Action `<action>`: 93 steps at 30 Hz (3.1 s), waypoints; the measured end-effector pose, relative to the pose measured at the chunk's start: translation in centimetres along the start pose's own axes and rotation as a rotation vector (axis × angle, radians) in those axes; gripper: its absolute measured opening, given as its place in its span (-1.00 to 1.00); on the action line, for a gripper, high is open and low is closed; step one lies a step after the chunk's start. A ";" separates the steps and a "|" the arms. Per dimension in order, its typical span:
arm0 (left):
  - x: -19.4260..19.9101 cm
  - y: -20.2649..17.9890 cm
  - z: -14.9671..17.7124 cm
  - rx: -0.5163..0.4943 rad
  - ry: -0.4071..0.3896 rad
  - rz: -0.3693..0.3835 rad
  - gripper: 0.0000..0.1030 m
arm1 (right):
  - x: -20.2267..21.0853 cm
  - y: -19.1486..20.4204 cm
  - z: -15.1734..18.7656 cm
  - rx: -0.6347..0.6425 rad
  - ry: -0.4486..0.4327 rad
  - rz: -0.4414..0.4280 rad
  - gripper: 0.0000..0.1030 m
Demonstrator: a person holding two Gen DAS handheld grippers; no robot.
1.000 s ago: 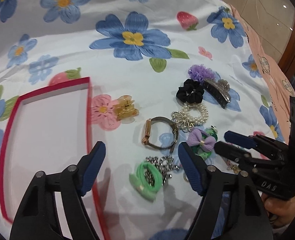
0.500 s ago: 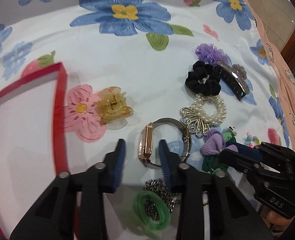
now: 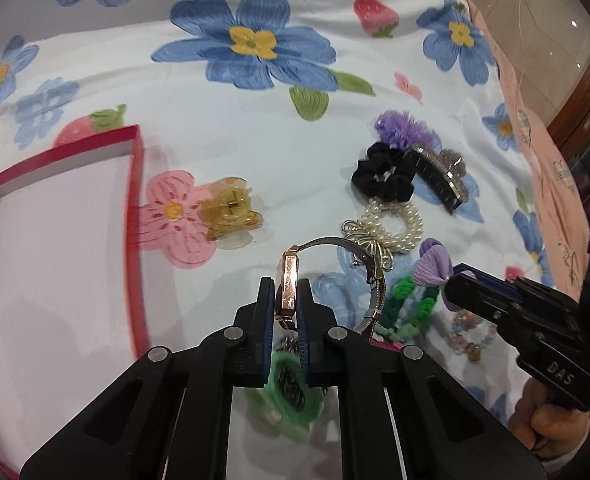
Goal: Organize jewelry
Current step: 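Carry the watch and bow tie into the red tray and open both tools, then move the left tool to the yellow claw clip while the right tool reaches the black scrunchie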
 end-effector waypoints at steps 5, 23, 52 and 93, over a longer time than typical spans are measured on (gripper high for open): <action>2.7 2.0 0.0 0.043 -0.044 -0.006 -0.83 | 0.0 1.8 -0.6 0.022 -0.007 -0.017 -0.71; 6.8 13.5 0.7 0.174 -0.104 -0.132 -0.83 | -5.1 11.3 -2.4 0.141 0.033 -0.132 -0.71; -0.9 25.8 -0.3 0.219 0.053 -0.292 -0.83 | -22.0 17.1 -3.5 0.313 0.282 -0.111 -0.70; 7.8 14.6 0.7 0.255 -0.088 -0.157 0.15 | -5.7 10.0 -4.0 0.100 0.021 -0.084 -0.08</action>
Point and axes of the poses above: each gripper's, at about its wrist camera, not at the fingertips, and x roughly against the way its jaws point, y to its left, z to its underside, the point moved 10 cm from there along -x, roughly the way its jaws point, and after that the axes turned 10 degrees about -z, right-handed, at the moved point
